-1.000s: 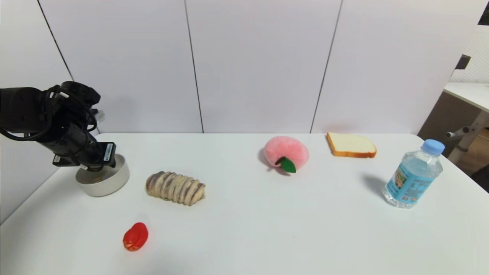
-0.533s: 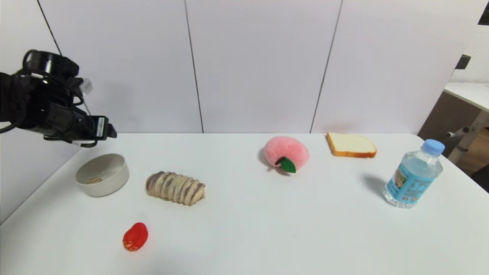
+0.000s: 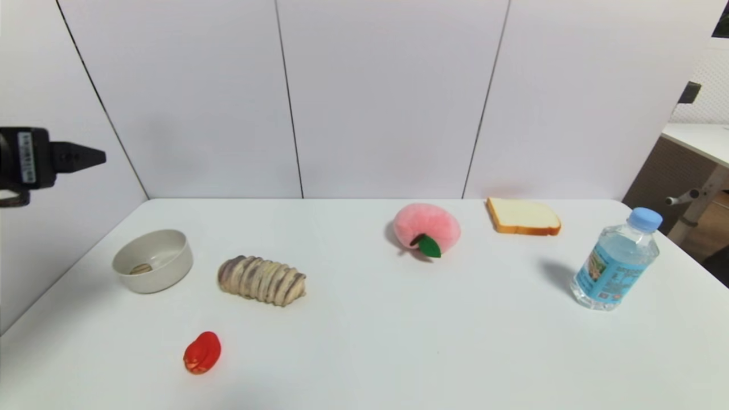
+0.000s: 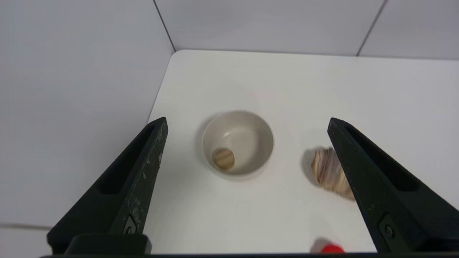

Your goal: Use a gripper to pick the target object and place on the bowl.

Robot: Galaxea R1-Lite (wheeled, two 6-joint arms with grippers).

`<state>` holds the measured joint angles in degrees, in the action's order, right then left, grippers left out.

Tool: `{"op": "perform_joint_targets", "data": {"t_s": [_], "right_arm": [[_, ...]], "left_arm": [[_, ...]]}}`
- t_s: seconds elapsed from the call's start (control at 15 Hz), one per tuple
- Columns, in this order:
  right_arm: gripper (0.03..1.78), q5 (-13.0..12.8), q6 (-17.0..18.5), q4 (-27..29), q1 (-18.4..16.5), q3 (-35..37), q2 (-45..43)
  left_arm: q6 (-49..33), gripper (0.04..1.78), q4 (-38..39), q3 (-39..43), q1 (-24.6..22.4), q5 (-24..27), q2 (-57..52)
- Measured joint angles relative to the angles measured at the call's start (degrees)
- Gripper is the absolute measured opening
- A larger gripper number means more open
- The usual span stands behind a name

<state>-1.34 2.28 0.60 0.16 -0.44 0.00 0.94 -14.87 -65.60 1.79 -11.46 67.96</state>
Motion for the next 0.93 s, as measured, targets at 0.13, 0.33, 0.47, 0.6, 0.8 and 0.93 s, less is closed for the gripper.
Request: {"op": "perform_joint_targets", "data": {"t_s": [0.13, 0.33, 0.47, 0.6, 0.8, 0.93], "right_arm": [[1.71, 0.00, 0.00, 0.00, 0.00, 0.00, 0.00], [1.71, 0.07, 0.00, 0.02, 0.00, 0.00, 0.00], [1.71, 0.02, -0.02, 0.00, -0.02, 0.00, 0.00], [1.71, 0.02, 0.00, 0.00, 0.00, 0.00, 0.00], [1.71, 0.05, 0.00, 0.00, 0.00, 0.00, 0.00], [1.71, 0.02, 0.00, 0.00, 0.00, 0.00, 0.00]], "left_arm": [[0.27, 1.63, 4.10, 13.68, 1.01, 0.02, -11.02], [0.82, 1.66, 12.67, 34.21, 1.67, 0.13, -28.27], [1.38, 1.67, 16.03, 47.21, 1.21, 0.55, -40.09], [1.45, 1.67, 17.43, 58.00, 0.13, 3.86, -50.58], [0.63, 1.67, 15.25, 64.31, -1.02, 11.13, -61.93], [0.46, 1.68, 14.92, 65.27, -1.27, 11.62, -65.49]]}}
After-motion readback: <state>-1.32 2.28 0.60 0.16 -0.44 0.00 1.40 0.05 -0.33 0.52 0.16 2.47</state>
